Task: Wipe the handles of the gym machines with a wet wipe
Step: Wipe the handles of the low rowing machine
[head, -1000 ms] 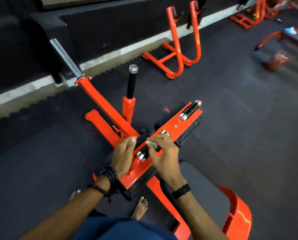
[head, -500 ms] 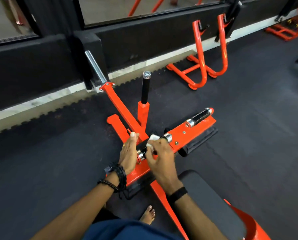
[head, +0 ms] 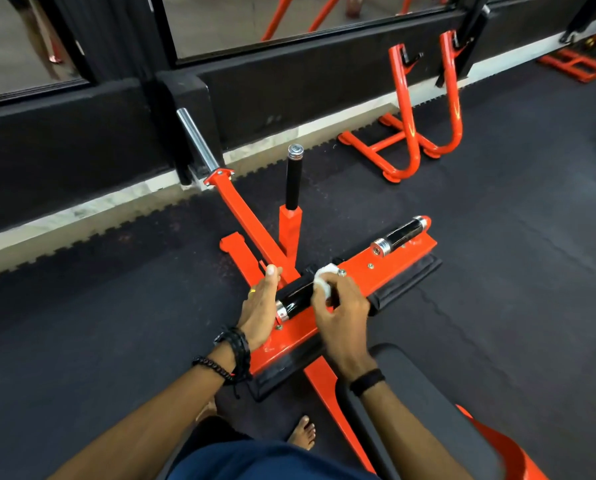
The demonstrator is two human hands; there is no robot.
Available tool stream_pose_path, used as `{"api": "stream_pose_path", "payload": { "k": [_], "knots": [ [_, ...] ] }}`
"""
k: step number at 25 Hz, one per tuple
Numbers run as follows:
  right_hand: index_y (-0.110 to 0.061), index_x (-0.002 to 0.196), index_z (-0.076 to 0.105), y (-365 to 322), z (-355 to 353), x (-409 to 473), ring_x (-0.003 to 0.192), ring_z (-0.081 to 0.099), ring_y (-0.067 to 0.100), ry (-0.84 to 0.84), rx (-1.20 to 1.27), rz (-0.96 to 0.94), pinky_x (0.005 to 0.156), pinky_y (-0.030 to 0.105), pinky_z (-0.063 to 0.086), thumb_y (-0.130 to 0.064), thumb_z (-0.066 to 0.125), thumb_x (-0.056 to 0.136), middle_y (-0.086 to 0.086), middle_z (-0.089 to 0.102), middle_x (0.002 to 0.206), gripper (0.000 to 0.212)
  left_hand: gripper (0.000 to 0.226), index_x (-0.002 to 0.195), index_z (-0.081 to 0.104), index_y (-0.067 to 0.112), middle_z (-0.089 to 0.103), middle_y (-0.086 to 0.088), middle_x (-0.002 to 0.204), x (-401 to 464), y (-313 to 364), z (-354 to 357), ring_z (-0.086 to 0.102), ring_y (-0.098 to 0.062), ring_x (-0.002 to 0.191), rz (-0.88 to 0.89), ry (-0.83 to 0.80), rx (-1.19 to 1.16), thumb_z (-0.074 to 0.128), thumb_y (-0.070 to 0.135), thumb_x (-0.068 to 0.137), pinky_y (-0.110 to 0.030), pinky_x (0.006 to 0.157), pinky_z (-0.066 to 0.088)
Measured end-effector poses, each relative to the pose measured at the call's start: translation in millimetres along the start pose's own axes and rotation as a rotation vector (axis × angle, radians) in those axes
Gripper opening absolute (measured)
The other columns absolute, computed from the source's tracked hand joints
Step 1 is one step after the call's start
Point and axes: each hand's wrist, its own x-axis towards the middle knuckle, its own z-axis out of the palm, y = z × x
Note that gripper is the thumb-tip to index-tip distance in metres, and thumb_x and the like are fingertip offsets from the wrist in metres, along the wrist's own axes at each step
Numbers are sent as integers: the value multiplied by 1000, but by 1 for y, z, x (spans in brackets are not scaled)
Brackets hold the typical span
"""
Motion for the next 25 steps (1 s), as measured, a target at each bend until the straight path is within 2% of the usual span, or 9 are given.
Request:
{"api": "stream_pose_path", "payload": {
  "k": [4,10,12,15,16,18,21,23,25],
  "knots": [
    [-13,102,64,-13,15,-54,83,60,7,-189,77,-74,77,18,47,-9,64,87,-6,66,96,15,97,141,49,38,45,11,149,2,-2,0,26,-12,146,-37,-29,-34,10,95,72,-47,122,17],
    [-16,95,62,22,0,-3,71,58,11,186,83,156,68,30,49,-14,61,86,-2,65,83,10,96,142,47,38,44,11,151,6,-6,2,27,-13,147,1,-7,46,6,94,76,-51,122,13],
    [-18,96,60,12,9,-22,68,55,6,120,136,188,64,24,47,-9,64,84,-8,61,80,16,94,140,49,40,45,11,150,7,-7,1,26,-15,147,-2,-1,48,6,93,76,-52,121,13],
    [-25,94,58,-7,18,-63,57,48,-1,-128,217,167,59,11,39,-8,70,82,-17,56,70,25,91,139,50,40,44,11,151,10,-12,1,25,-18,148,-8,6,34,9,93,77,-52,121,12],
    [-28,93,58,-7,19,-64,55,46,-2,-139,213,166,57,10,38,-8,70,81,-17,55,68,26,92,139,51,38,44,11,151,10,-11,1,25,-18,148,-9,9,37,9,93,77,-53,121,12],
    [-27,90,60,1,15,-49,54,46,-1,5,210,226,57,14,40,-7,68,80,-16,55,66,23,94,140,51,36,45,10,150,9,-10,1,27,-17,147,0,15,53,8,92,78,-52,121,14],
    [-18,92,65,25,12,-21,58,53,9,279,314,481,59,31,48,-2,67,85,-5,61,68,17,98,142,49,31,46,9,150,7,-8,2,31,-13,145,32,15,74,6,91,78,-49,122,15],
    [-10,90,63,25,20,-25,61,61,23,267,494,625,62,38,53,4,63,87,8,65,69,14,96,142,49,32,45,9,150,7,-7,2,29,-15,146,22,17,78,6,90,79,-51,121,15],
    [-9,81,60,4,28,-42,62,64,28,118,653,739,63,41,55,7,59,89,13,63,69,18,95,141,50,34,46,9,149,7,-8,1,29,-17,146,14,33,76,6,90,79,-52,120,16]
  ]
}}
